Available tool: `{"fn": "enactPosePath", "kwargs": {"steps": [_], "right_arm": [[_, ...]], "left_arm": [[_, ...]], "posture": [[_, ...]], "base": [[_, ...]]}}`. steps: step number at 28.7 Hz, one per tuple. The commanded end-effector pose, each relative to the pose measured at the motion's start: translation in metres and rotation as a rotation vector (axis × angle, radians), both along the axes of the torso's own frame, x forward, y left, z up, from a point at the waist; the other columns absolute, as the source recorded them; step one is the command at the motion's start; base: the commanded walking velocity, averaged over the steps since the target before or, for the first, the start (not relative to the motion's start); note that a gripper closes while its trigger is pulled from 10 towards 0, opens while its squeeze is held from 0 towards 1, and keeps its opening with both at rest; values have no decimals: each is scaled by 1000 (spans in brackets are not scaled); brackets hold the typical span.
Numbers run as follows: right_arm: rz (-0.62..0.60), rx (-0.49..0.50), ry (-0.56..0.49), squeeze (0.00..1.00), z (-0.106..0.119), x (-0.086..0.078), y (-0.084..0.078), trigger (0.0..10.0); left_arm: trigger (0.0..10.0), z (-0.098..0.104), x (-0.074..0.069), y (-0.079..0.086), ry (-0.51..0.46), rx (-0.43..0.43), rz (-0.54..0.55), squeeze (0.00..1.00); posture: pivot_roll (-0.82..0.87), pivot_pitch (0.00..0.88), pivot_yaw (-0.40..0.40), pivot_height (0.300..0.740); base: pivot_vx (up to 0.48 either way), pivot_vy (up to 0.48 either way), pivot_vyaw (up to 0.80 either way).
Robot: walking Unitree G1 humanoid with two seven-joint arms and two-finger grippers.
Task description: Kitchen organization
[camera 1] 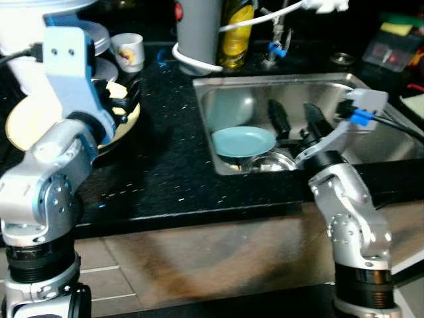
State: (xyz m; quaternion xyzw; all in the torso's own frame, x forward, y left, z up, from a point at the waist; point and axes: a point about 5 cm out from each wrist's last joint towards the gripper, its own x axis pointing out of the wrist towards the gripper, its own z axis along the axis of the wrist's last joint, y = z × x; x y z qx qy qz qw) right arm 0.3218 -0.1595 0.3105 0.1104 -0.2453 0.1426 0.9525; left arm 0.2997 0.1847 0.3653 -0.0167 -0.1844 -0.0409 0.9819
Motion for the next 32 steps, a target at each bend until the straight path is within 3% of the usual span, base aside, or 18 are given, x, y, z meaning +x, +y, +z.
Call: {"fn": "enactPosePath", "kwargs": {"steps": [1,23,32], "right_arm": [[2,-4,-2,0,0,-2,-1,10000],[-6,-10,1,0,1,1,-3,10000],[4,-25,17,0,-1,4,-3,10000]], "left_arm": [[10000,4,-4,2,-26,15,17,0],[10000,6,1,7,-3,28,40,0],[10000,5,6,17,22,12,93,0]], "posture": [[41,212,-37,740],[43,215,-31,740],[41,215,-29,740]], "base": [[0,0,0],[0,0,0],[0,0,0]]}}
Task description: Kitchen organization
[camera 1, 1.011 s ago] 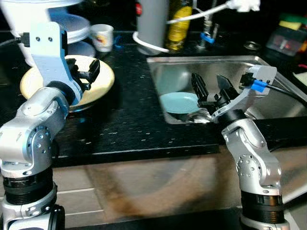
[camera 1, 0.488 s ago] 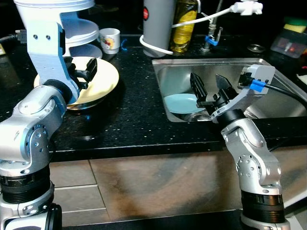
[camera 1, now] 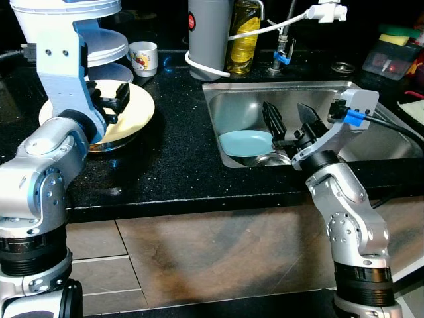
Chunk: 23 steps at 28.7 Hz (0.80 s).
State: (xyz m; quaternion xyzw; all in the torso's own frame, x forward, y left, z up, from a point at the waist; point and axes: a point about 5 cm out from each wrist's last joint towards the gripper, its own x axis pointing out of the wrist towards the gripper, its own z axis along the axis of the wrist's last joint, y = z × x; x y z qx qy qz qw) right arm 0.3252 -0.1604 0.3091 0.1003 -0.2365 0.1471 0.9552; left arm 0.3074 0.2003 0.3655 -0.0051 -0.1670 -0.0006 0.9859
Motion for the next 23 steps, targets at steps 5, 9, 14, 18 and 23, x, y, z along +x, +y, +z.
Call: {"fn": "enactPosePath", "kwargs": {"steps": [5,9,14,18,23], "right_arm": [[1,2,10,0,-1,0,-2,10000],[4,-1,14,0,-1,0,-1,10000],[9,-12,22,0,-2,1,0,10000],[13,-15,24,0,-2,2,0,10000],[19,-17,24,0,-3,2,1,10000]], "left_arm": [[10000,2,-2,0,-10,2,-3,0],[10000,2,-2,1,-13,15,5,0],[10000,-1,-1,2,-1,34,19,0],[10000,-1,-1,1,-9,34,17,0],[10000,1,-3,1,-25,22,14,0]], "posture": [[42,217,-30,740],[42,218,-31,740],[41,214,-33,740],[41,214,-33,740],[41,209,-36,740]], "base": [[0,0,0],[0,0,0],[0,0,0],[0,0,0],[99,0,0]]}}
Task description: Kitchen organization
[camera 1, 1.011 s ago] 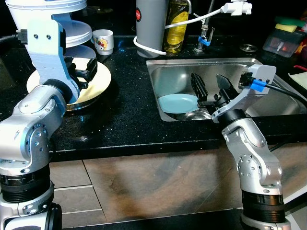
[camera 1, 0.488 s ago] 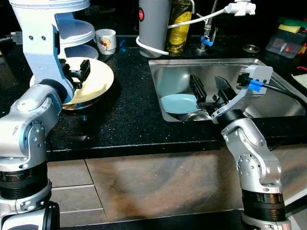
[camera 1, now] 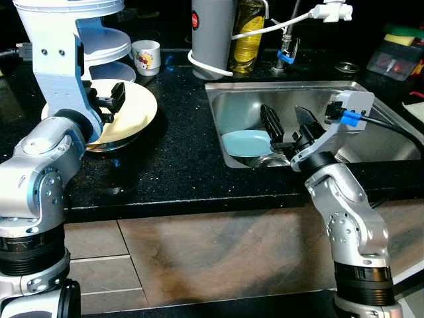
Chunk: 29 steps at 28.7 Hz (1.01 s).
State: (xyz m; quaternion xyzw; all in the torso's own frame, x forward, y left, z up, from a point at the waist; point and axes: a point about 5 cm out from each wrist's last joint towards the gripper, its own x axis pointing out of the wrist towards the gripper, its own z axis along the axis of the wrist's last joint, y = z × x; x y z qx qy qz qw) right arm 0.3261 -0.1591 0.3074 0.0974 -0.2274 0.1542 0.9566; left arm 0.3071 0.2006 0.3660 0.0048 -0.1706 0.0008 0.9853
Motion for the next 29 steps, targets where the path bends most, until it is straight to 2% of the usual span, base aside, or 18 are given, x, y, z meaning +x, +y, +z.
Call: {"fn": "enactPosePath", "kwargs": {"steps": [1,29], "right_arm": [[7,-6,9,0,-1,1,0,10000],[18,-6,7,0,0,1,1,10000]], "left_arm": [[10000,1,-3,2,-21,0,9,0],[10000,5,-6,2,-54,-22,4,0]], "posture": [[41,209,-36,740],[40,207,-39,740]], "base": [[270,0,0],[357,0,0]]}}
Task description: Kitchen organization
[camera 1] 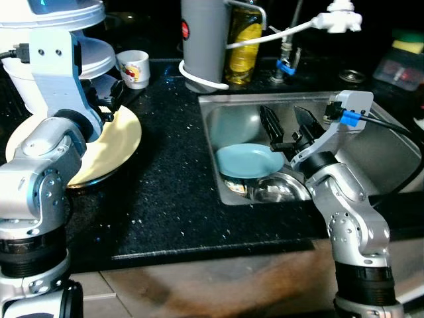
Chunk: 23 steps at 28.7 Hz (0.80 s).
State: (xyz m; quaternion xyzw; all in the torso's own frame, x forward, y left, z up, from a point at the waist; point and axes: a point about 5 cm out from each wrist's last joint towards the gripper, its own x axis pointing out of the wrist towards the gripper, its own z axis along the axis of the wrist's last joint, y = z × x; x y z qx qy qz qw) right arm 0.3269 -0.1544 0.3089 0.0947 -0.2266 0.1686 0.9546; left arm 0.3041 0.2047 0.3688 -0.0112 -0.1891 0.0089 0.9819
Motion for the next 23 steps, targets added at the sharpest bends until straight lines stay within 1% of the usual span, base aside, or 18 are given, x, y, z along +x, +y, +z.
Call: {"fn": "enactPosePath", "kwargs": {"steps": [1,6,12,23], "right_arm": [[-9,6,10,0,-2,0,-4,10000],[-8,8,9,0,-2,1,-4,10000],[-11,8,8,0,-1,1,-4,10000],[-16,12,5,0,-1,0,-4,10000]], "left_arm": [[10000,2,-3,-2,-16,12,-6,0],[10000,4,-4,-3,-24,15,-10,0],[10000,6,-4,-4,-37,12,-16,0],[10000,8,-5,-7,-42,32,-22,0]], "posture": [[40,207,-39,740],[41,209,-40,740],[41,209,-40,740],[43,208,-35,740]], "base": [[375,0,0],[337,0,0],[0,0,0],[0,0,0]]}}
